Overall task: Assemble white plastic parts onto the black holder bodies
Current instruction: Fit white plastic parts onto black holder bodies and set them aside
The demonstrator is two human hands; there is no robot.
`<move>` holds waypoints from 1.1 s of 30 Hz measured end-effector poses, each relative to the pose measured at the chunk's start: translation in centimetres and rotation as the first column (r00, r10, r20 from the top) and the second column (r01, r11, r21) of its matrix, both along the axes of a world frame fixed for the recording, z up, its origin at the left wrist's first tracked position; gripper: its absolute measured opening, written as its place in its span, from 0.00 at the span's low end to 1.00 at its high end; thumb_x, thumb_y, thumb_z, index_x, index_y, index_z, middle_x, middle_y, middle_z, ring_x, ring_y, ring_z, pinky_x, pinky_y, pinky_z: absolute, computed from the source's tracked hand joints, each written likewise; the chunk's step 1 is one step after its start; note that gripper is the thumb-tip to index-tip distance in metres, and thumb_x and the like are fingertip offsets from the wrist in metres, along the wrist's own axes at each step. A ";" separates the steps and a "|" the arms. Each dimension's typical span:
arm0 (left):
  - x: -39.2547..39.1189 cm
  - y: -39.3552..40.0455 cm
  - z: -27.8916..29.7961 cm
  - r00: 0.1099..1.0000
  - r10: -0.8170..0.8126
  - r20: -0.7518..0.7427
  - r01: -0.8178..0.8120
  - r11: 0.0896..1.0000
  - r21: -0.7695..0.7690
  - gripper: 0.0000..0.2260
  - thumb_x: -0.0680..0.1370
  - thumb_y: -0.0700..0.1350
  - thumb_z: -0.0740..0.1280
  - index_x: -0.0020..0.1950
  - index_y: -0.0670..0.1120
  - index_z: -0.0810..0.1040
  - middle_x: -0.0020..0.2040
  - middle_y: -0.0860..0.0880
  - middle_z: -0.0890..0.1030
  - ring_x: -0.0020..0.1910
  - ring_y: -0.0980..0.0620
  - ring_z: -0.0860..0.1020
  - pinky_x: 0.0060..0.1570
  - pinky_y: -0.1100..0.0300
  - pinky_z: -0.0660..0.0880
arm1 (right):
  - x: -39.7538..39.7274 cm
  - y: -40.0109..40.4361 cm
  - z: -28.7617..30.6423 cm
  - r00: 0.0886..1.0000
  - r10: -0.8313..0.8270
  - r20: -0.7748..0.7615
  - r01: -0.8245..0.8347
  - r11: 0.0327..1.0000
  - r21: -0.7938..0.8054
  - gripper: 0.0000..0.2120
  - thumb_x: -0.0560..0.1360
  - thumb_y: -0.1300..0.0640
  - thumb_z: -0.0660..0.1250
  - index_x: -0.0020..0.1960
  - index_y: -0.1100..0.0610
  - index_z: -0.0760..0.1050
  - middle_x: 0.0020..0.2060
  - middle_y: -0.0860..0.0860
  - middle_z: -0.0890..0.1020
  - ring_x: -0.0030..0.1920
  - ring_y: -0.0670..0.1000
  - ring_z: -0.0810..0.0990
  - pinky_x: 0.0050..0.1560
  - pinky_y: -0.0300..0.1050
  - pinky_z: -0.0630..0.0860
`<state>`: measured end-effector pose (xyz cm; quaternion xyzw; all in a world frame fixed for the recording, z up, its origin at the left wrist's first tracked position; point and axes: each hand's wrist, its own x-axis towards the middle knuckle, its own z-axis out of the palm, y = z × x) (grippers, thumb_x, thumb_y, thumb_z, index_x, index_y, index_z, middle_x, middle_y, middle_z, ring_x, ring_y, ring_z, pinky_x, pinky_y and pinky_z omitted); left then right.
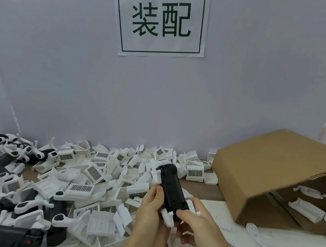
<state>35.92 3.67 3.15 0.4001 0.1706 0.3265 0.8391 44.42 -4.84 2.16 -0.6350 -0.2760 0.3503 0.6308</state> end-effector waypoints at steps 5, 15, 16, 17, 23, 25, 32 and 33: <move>0.1 0.2 -0.2 1.000 0.015 -0.026 -0.014 1.000 0.007 0.14 0.81 0.47 0.61 0.55 0.38 0.79 0.40 0.39 0.78 0.31 0.43 0.75 0.25 0.55 0.71 | 0.2 0.0 -0.1 1.000 0.028 0.006 -0.028 1.000 -0.001 0.07 0.78 0.65 0.63 0.54 0.56 0.75 0.32 0.54 0.79 0.30 0.52 0.76 0.32 0.44 0.72; 0.1 0.3 -0.1 0.999 0.035 -0.032 -0.034 0.999 0.020 0.14 0.84 0.45 0.59 0.51 0.38 0.80 0.36 0.39 0.79 0.30 0.43 0.75 0.26 0.55 0.71 | -0.2 0.0 -0.5 0.988 -0.024 0.150 0.030 0.999 -0.038 0.06 0.79 0.61 0.64 0.52 0.51 0.76 0.30 0.48 0.81 0.30 0.48 0.79 0.33 0.42 0.75; 0.1 0.3 0.0 0.999 0.037 -0.033 -0.037 0.999 0.015 0.14 0.84 0.45 0.59 0.50 0.39 0.82 0.37 0.39 0.80 0.31 0.43 0.76 0.28 0.55 0.72 | -0.2 0.0 -0.5 0.986 -0.029 0.166 0.037 0.998 -0.042 0.06 0.80 0.61 0.64 0.52 0.50 0.75 0.30 0.48 0.81 0.31 0.48 0.79 0.33 0.41 0.75; 0.1 0.3 0.0 0.999 0.040 -0.035 -0.040 0.999 0.011 0.15 0.84 0.45 0.59 0.49 0.40 0.83 0.37 0.39 0.80 0.32 0.42 0.77 0.29 0.54 0.72 | -0.3 0.0 -0.5 0.984 -0.032 0.176 0.040 0.998 -0.045 0.06 0.80 0.60 0.64 0.52 0.50 0.75 0.30 0.48 0.82 0.31 0.47 0.78 0.33 0.41 0.75; 0.0 0.3 0.1 0.998 0.054 -0.040 -0.052 0.998 0.042 0.14 0.84 0.45 0.59 0.49 0.39 0.81 0.35 0.40 0.80 0.31 0.43 0.77 0.29 0.54 0.73 | -0.2 -0.1 -0.3 0.969 -0.018 0.247 0.032 0.998 -0.052 0.07 0.80 0.59 0.64 0.52 0.47 0.74 0.32 0.45 0.82 0.31 0.46 0.78 0.32 0.38 0.74; 0.0 0.3 0.0 0.998 0.054 -0.041 -0.052 0.998 0.046 0.14 0.84 0.45 0.59 0.50 0.39 0.81 0.36 0.40 0.80 0.32 0.44 0.78 0.34 0.52 0.74 | -0.2 -0.2 -0.4 0.958 -0.022 0.285 0.038 0.998 -0.050 0.07 0.80 0.58 0.64 0.52 0.46 0.74 0.32 0.44 0.82 0.32 0.45 0.77 0.33 0.39 0.73; -0.2 0.3 0.2 0.999 0.041 -0.026 -0.040 0.998 0.043 0.14 0.83 0.46 0.60 0.49 0.40 0.82 0.39 0.38 0.82 0.33 0.43 0.80 0.32 0.51 0.78 | -0.3 -0.4 -0.2 0.954 -0.014 0.299 0.027 0.999 -0.038 0.07 0.80 0.58 0.64 0.52 0.45 0.74 0.30 0.45 0.80 0.31 0.46 0.76 0.31 0.37 0.73; -0.2 0.3 0.2 0.998 0.048 -0.034 -0.047 0.998 0.037 0.14 0.83 0.46 0.60 0.50 0.39 0.82 0.40 0.38 0.83 0.35 0.42 0.81 0.33 0.51 0.78 | -0.3 -0.4 -0.1 0.957 -0.013 0.289 0.026 0.999 -0.041 0.07 0.80 0.58 0.64 0.52 0.45 0.74 0.31 0.45 0.81 0.32 0.46 0.77 0.31 0.36 0.74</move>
